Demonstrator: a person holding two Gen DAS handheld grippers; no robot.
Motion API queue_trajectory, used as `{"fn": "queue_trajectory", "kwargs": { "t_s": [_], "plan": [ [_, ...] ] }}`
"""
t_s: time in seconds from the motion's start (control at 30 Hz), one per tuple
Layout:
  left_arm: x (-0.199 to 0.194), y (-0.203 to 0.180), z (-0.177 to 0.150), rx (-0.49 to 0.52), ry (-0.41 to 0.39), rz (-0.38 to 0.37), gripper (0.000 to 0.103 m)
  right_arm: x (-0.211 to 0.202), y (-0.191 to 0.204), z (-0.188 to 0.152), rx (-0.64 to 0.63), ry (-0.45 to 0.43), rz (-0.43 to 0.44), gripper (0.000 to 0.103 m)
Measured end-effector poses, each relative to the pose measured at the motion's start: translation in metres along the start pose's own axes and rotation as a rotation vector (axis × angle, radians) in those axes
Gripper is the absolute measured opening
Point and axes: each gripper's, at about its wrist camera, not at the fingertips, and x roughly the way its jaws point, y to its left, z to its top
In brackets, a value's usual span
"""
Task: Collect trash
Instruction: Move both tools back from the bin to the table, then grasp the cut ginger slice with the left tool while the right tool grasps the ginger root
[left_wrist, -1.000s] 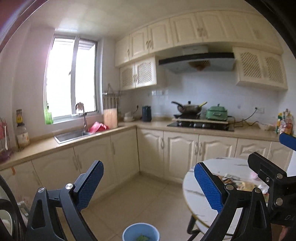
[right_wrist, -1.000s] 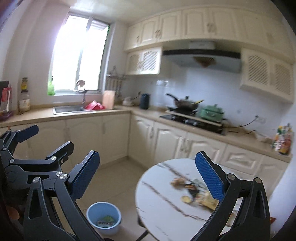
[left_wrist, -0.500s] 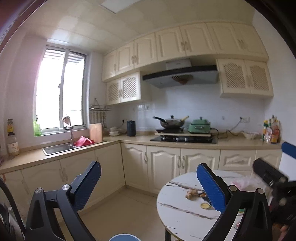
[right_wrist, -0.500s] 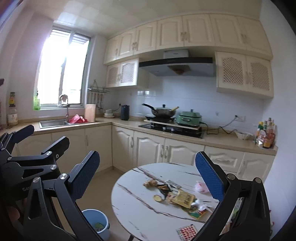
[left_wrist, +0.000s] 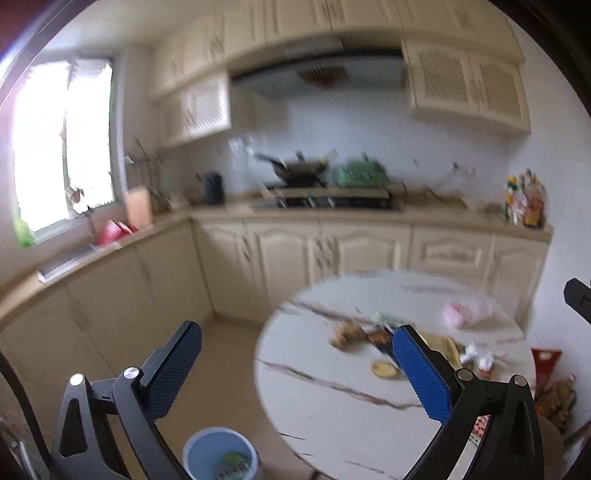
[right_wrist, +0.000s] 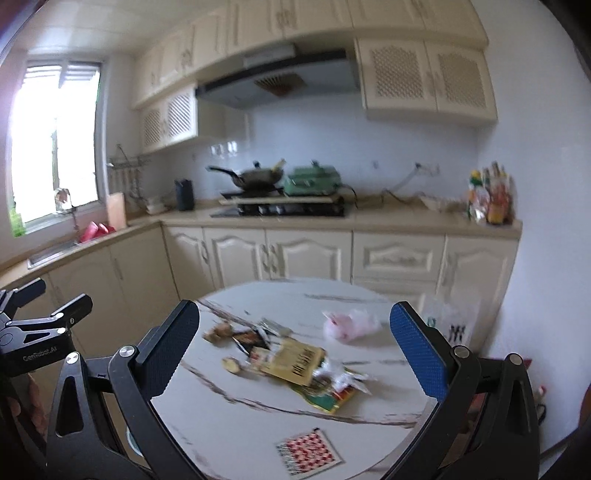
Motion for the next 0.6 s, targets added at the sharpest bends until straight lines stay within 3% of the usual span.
{"fn": "queue_trajectory", "kwargs": {
  "t_s": [0.27, 0.47, 0.6],
  "plan": [
    [0.133, -0.036, 0.002, 0.051, 0.247, -0.084, 0.102, 0.084, -0.031, -0.042, 0.034, 0.183, -0.037, 0.103],
    [0.223, -0.06, 0.024, 0.076, 0.377, -0.106, 0.102, 0.143, -0.044, -0.076, 0.059, 0.331, -0.057, 0.103],
    [0.255, -0.065, 0.022, 0.073, 0.418, -0.102, 0.102, 0.16, -0.051, -0.084, 0.068, 0.369, -0.053, 0.103]
  ]
}}
